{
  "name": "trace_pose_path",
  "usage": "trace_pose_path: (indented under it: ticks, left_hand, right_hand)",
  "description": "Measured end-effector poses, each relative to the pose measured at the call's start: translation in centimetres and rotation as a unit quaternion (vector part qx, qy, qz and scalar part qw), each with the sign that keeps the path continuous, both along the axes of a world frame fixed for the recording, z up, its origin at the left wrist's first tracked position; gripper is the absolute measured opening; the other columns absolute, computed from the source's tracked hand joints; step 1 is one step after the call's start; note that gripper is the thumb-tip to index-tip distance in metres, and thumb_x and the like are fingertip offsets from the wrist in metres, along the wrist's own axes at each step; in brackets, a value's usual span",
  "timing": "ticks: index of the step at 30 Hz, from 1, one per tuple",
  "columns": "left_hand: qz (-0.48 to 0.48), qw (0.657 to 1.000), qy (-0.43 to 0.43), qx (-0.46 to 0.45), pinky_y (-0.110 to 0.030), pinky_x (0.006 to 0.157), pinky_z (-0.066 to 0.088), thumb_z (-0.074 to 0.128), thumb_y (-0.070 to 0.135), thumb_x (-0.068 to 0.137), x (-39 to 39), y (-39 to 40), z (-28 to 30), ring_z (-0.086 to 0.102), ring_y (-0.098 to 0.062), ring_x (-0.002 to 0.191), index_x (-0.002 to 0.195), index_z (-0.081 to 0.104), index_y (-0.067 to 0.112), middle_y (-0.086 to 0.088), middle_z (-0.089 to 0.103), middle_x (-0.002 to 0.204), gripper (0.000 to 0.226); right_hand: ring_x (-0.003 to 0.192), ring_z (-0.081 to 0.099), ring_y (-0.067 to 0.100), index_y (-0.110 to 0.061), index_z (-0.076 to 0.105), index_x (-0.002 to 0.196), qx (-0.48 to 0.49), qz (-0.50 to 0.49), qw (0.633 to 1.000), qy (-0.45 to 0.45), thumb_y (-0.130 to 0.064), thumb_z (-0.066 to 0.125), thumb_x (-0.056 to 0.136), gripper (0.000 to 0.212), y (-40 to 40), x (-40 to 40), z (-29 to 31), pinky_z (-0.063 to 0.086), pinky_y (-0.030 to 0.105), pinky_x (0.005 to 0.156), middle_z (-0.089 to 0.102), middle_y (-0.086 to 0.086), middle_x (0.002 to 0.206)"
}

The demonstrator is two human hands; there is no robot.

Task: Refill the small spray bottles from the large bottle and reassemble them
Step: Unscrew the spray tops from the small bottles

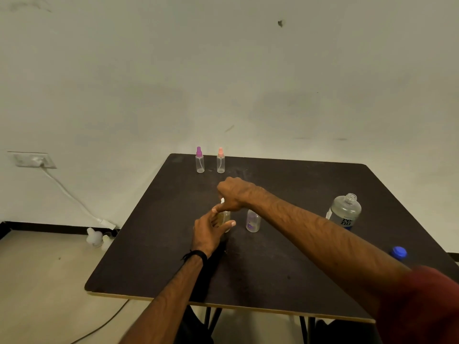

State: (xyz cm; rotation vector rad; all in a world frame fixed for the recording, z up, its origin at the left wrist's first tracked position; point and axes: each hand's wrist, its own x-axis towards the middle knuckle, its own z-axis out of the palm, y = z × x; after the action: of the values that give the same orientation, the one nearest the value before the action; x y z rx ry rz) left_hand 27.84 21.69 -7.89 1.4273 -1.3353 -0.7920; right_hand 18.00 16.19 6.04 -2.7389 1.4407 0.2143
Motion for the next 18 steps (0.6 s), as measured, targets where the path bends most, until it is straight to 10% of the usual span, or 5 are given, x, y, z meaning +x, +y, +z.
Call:
trace_pose_path:
  ticks: [18]
  left_hand:
    - [-0.001, 1.000, 0.000, -0.007, -0.011, 0.085, 0.052, 0.087, 0.027, 0.075, 0.0, 0.0, -0.1, 0.068, 0.006, 0.094, 0.112, 0.069, 0.029, 0.019, 0.072, 0.097, 0.041]
  right_hand:
    - [0.087, 0.061, 0.012, -0.016, 0.068, 0.091, 0.067, -0.004, 0.988, -0.136, -0.019, 0.071, 0.081, 0.011, -0.2, -3.3, 4.0, 0.041, 0.017, 0.062, 0.067, -0.001, 0.096]
